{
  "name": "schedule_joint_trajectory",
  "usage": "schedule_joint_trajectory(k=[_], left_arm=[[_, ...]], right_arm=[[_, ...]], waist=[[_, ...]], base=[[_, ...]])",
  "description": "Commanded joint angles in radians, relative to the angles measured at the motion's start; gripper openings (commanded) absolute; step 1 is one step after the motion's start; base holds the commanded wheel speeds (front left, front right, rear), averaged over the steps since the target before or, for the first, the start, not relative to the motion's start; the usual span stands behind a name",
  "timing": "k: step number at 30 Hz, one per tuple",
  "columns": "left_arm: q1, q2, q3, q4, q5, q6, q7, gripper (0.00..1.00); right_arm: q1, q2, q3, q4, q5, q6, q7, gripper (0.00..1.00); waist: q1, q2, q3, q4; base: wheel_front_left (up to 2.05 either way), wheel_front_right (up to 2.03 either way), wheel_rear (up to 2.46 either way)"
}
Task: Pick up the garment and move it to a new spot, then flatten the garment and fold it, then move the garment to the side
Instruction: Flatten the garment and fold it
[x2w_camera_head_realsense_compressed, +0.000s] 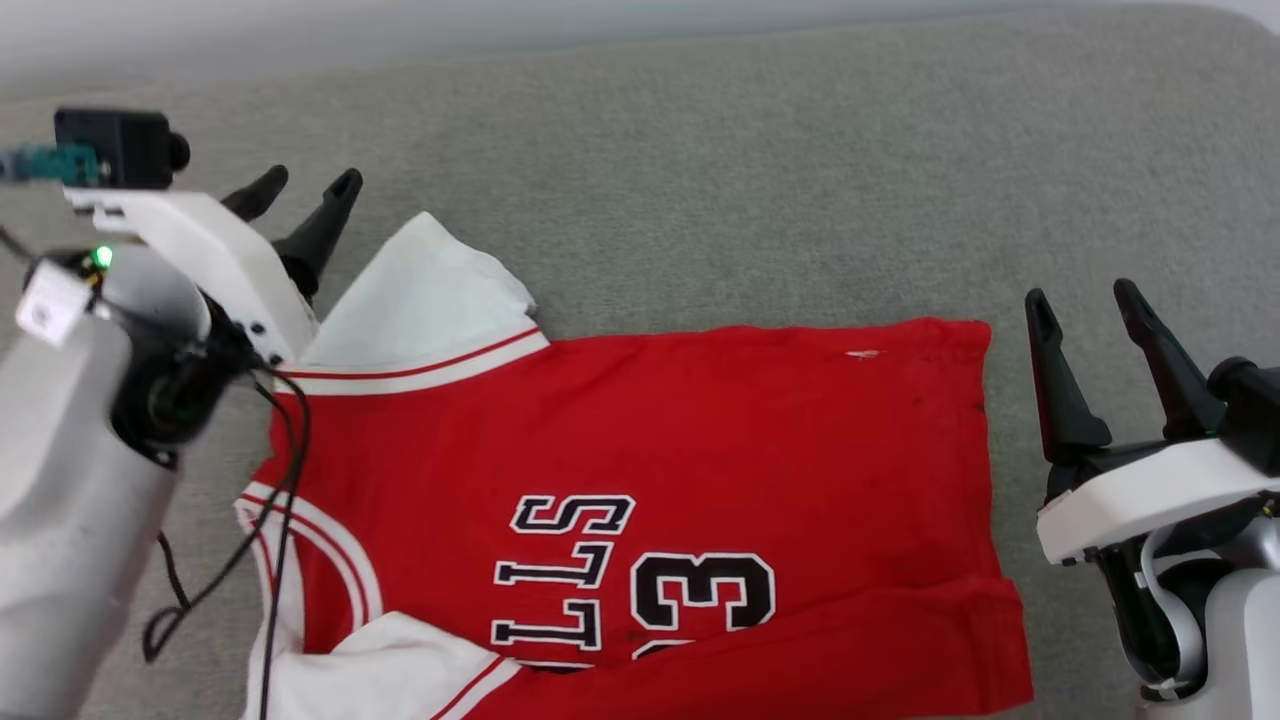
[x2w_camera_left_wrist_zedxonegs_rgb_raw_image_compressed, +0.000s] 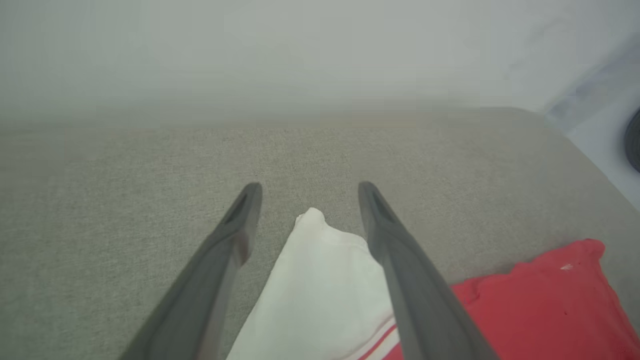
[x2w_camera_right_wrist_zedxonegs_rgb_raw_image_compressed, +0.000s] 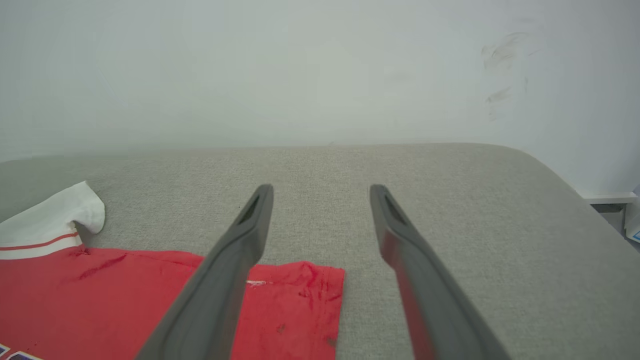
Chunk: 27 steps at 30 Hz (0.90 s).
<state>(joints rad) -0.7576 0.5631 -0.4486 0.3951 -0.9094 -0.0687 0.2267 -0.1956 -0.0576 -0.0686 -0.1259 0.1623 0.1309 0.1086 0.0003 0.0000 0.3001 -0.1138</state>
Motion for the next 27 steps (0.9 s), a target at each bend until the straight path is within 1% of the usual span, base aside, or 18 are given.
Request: schedule_joint_trajectory(k=[1,4,8,11,14,18,20,21,22,24,27], left_arm=[[-0.110,0.042,-0.044,0.054,-0.023,-0.025,0.196,1.00],[-0.173,0.055,-0.063,0.084,-0.061,-0.028,0.345,1.00],[-0.231,0.070,-0.079,0.121,-0.095,-0.004,0.502,1.00],[-0.247,0.080,-0.094,0.153,-0.097,0.013,0.573,1.00],[-0.237,0.087,-0.113,0.184,-0.105,0.012,0.630,1.00],[-0.199,0.066,-0.138,0.218,-0.127,0.024,0.694,0.99],[-0.177,0.050,-0.148,0.231,-0.136,0.031,0.718,0.38],[-0.169,0.041,-0.150,0.235,-0.144,0.034,0.721,0.00],[-0.159,0.033,-0.151,0.239,-0.154,0.031,0.730,0.00],[-0.152,0.019,-0.151,0.237,-0.154,0.024,0.714,0.00],[-0.161,0.017,-0.142,0.239,-0.159,0.015,0.691,0.00]], right_arm=[[-0.029,0.006,-0.005,0.017,-0.011,0.000,-0.015,1.00],[-0.037,0.008,-0.013,0.034,-0.006,0.000,-0.023,1.00],[-0.050,0.009,-0.009,0.053,0.015,0.000,-0.040,1.00],[-0.057,0.008,0.000,0.068,0.034,0.000,-0.057,1.00],[-0.056,0.008,0.004,0.084,0.051,-0.001,-0.068,1.00],[-0.053,0.009,-0.006,0.099,0.063,0.000,-0.072,1.00],[-0.052,0.008,-0.007,0.103,0.065,0.000,-0.069,1.00],[-0.052,0.008,-0.006,0.105,0.065,0.000,-0.065,1.00],[-0.052,0.009,-0.004,0.107,0.065,0.000,-0.059,1.00],[-0.061,0.009,-0.002,0.106,0.070,0.000,-0.043,1.00],[-0.073,0.009,0.009,0.114,0.073,0.000,0.000,1.00]], waist=[[-0.0003,0.0000,0.064,-0.057],[-0.0003,0.0000,0.090,-0.078],[-0.0003,0.0000,0.126,-0.103],[-0.0003,0.0000,0.150,-0.123],[-0.0003,0.0000,0.167,-0.138],[-0.0003,0.0000,0.182,-0.144],[-0.0003,0.0000,0.185,-0.143],[-0.0003,0.0000,0.186,-0.142],[-0.0003,0.0000,0.186,-0.141],[-0.0003,0.0000,0.182,-0.137],[-0.0003,0.0000,0.169,-0.129]], base=[[0.00,0.00,0.00],[0.00,0.00,0.00],[0.00,0.00,0.00],[0.00,0.00,0.00],[0.00,0.00,0.00],[0.00,0.00,0.00],[0.00,0.00,0.00],[0.00,0.00,0.00],[0.00,0.00,0.00],[0.00,0.00,0.00],[0.00,0.00,0.00]])
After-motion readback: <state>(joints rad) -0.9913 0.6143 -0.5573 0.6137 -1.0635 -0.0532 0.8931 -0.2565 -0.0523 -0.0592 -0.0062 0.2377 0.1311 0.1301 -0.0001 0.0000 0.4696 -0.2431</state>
